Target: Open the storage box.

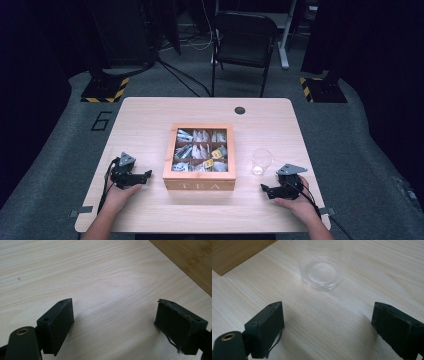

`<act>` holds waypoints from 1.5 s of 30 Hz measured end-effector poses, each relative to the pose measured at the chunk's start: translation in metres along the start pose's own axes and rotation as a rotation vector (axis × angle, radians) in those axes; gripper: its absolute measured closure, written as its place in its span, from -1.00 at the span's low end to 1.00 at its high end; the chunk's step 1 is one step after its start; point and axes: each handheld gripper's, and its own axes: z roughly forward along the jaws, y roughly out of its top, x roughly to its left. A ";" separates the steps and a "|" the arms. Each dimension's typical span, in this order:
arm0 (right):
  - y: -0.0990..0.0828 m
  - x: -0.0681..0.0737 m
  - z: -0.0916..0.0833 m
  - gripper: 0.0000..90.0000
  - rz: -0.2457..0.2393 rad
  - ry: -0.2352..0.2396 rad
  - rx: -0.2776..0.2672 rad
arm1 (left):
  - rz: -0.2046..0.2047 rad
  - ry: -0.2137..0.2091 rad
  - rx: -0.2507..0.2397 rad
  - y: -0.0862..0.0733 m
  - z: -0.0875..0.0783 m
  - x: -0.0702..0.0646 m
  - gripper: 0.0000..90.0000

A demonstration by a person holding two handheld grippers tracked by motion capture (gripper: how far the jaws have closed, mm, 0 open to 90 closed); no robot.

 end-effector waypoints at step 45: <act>0.014 0.013 -0.015 -0.12 -0.035 -0.022 -0.016 | -0.048 -0.063 -0.048 0.002 -0.015 -0.005 -0.25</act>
